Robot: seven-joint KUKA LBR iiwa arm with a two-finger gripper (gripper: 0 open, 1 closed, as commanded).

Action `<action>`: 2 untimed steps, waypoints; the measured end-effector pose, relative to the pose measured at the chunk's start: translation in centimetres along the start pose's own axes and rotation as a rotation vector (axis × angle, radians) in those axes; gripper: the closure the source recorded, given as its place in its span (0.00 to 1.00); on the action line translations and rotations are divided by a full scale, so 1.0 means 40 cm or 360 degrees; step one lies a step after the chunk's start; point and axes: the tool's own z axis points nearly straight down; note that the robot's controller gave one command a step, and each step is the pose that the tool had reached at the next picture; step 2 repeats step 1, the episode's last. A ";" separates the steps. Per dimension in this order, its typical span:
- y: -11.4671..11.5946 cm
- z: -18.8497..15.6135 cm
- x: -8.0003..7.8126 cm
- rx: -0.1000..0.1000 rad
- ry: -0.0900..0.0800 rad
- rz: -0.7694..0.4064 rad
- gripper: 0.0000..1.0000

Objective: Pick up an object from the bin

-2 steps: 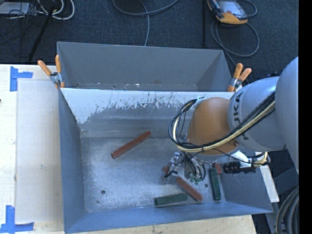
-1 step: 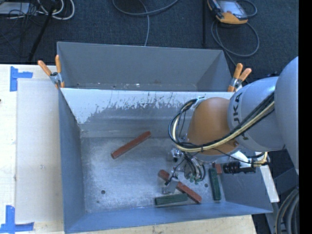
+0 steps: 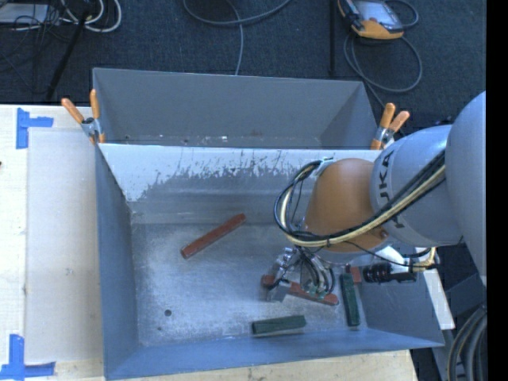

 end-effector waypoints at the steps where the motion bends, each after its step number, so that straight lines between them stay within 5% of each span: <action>1: -0.018 -0.411 0.014 -0.0004 -0.0017 0.0002 1.00; 2: -0.018 -0.411 0.014 -0.0004 -0.0017 0.0002 1.00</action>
Offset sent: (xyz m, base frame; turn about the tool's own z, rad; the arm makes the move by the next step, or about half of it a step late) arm -0.0086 -0.0048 0.1604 -0.0079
